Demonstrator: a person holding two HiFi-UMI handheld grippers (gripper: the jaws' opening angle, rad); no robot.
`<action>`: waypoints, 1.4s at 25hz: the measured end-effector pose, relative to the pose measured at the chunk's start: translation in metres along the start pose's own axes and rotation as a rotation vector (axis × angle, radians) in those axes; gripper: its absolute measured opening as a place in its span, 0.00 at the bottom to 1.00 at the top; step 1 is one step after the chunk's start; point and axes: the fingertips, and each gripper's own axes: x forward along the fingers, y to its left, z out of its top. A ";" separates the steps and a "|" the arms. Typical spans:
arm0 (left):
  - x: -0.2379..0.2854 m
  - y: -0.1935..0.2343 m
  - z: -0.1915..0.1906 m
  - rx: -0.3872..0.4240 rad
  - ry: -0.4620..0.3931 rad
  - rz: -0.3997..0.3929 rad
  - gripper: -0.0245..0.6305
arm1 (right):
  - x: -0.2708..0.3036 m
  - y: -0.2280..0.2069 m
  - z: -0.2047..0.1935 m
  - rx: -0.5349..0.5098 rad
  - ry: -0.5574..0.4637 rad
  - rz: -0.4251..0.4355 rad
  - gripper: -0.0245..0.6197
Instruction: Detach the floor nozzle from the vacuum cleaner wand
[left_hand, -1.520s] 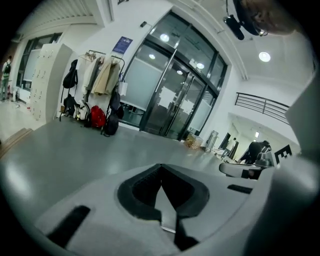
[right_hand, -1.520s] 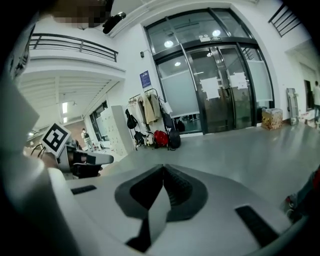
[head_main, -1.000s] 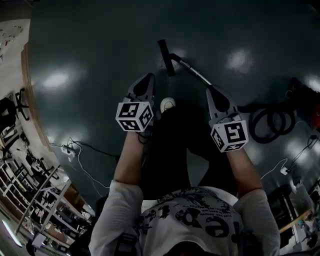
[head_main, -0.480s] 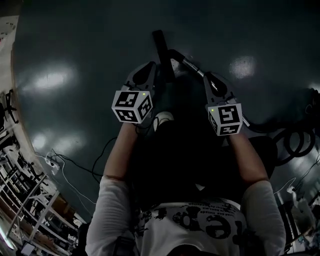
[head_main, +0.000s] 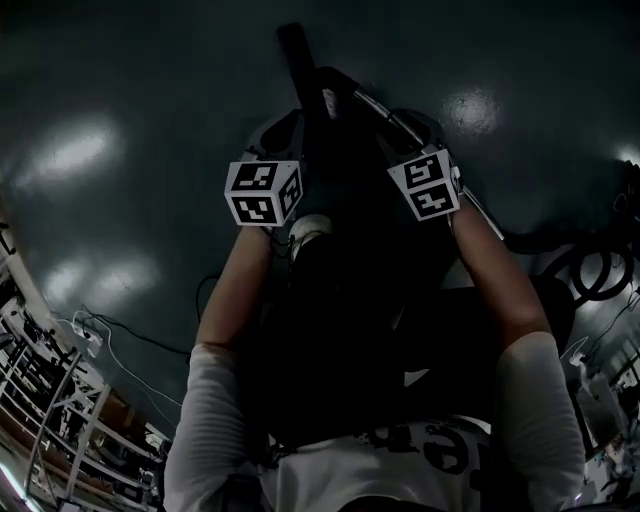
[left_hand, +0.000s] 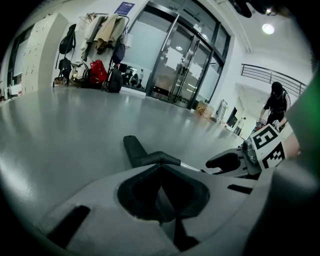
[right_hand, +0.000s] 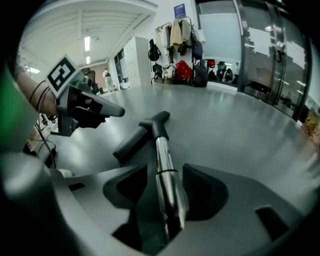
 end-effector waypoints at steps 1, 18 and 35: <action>0.005 0.000 -0.004 0.001 0.006 -0.002 0.04 | 0.008 -0.001 -0.006 -0.032 0.043 0.014 0.35; 0.034 0.006 -0.053 -0.059 0.138 -0.027 0.58 | 0.047 0.002 -0.027 -0.108 0.170 0.138 0.32; 0.010 -0.080 0.046 -0.272 0.061 -0.429 0.40 | -0.068 0.003 0.049 -0.117 -0.062 0.142 0.32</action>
